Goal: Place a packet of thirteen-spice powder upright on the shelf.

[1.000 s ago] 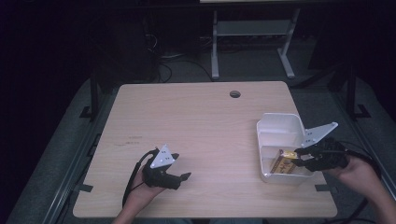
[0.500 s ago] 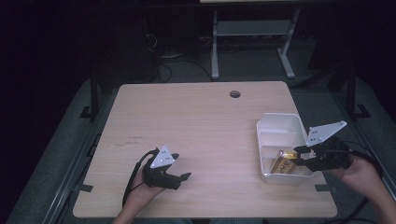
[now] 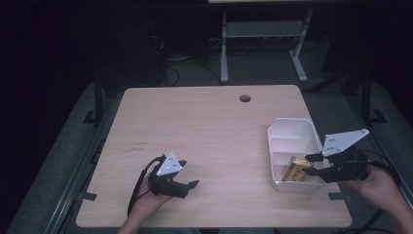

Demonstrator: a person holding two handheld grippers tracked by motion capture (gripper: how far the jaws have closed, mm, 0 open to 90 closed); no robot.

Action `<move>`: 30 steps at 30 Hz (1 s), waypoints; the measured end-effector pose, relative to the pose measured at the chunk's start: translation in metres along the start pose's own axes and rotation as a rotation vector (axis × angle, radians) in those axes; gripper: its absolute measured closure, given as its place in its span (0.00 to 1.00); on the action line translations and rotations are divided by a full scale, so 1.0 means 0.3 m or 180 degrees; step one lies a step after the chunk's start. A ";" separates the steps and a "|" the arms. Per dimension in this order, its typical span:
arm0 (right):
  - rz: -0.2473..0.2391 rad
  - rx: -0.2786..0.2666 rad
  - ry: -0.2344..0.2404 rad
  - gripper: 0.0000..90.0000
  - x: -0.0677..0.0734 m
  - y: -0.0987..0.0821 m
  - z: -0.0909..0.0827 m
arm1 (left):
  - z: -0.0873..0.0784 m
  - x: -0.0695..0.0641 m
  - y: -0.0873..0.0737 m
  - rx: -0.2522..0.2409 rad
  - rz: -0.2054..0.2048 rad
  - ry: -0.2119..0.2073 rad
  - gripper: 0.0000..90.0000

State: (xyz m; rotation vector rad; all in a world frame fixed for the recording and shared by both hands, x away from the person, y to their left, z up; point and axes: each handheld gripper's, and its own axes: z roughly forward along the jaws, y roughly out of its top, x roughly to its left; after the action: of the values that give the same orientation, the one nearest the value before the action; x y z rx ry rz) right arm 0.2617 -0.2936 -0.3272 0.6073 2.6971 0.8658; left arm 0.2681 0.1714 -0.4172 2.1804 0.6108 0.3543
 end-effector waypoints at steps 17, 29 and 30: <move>-0.0011 -0.0178 0.0088 0.60 0.072 -0.024 0.007 | -0.003 0.001 -0.001 0.0003 -0.0004 0.0014 0.25; 0.0016 -0.0265 0.0164 0.58 0.122 -0.055 0.032 | -0.003 0.005 -0.003 0.0002 0.0000 0.0024 0.25; 0.0014 -0.0272 0.0169 0.58 0.126 -0.057 0.034 | -0.003 0.005 -0.003 0.0002 -0.0004 0.0025 0.25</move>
State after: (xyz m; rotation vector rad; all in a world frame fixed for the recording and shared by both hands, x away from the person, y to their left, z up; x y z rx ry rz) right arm 0.2267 -0.2838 -0.3494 0.5798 2.6904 1.0062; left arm 0.2687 0.1734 -0.4173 2.1800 0.6167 0.3620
